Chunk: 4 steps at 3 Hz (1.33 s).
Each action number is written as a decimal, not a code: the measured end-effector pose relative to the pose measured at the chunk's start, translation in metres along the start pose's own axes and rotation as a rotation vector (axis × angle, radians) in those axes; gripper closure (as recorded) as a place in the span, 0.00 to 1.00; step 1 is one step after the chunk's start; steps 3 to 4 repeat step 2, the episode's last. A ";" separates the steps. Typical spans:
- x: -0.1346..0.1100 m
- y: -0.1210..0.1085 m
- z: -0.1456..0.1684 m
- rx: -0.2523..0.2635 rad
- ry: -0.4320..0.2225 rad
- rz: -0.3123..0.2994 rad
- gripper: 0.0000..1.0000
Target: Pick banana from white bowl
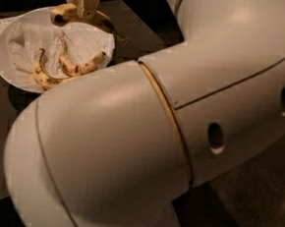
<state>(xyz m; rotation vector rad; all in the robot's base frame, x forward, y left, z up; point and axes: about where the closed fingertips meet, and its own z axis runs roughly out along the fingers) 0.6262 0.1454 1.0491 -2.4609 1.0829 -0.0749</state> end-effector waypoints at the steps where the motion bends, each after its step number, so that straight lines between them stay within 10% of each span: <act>1: 0.013 0.017 -0.009 0.004 0.004 0.056 1.00; 4: 0.015 0.019 -0.010 0.007 0.004 0.061 1.00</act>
Offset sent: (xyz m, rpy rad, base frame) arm -0.0041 -0.0189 -0.0001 0.0103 0.0129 -0.0439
